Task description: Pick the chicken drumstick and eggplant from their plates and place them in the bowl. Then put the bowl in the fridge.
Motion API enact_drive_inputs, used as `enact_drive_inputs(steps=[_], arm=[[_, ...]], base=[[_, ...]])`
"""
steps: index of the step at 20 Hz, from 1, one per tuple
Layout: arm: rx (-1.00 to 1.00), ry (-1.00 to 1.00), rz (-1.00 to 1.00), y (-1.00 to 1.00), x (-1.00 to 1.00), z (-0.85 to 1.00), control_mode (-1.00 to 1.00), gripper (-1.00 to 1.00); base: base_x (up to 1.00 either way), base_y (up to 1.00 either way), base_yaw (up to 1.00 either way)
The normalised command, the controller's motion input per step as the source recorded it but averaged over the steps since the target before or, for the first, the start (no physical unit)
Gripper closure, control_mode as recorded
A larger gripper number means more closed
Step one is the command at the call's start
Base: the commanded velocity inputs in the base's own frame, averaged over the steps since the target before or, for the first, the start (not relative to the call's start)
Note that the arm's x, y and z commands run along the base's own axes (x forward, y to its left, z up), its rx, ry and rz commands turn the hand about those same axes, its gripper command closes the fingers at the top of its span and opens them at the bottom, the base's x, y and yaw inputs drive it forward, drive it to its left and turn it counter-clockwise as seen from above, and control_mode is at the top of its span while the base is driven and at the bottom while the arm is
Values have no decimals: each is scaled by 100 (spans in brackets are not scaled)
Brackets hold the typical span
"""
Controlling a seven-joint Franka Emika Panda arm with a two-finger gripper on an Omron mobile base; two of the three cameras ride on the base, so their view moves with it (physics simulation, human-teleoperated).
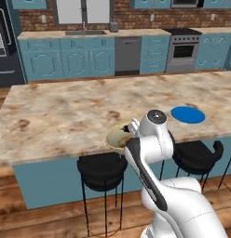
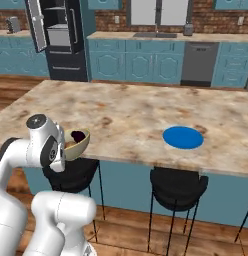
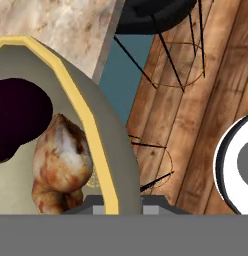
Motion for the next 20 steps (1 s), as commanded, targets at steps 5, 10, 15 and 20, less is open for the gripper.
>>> enact_drive_inputs(steps=[5,10,15,20], arm=[[0,0,0,0,0,0,100,100],[0,0,0,0,0,0,100,100],[0,0,0,0,0,0,100,100],[0,0,0,0,0,0,100,100]], base=[[0,94,0],[0,94,0],[4,94,0],[14,93,0]])
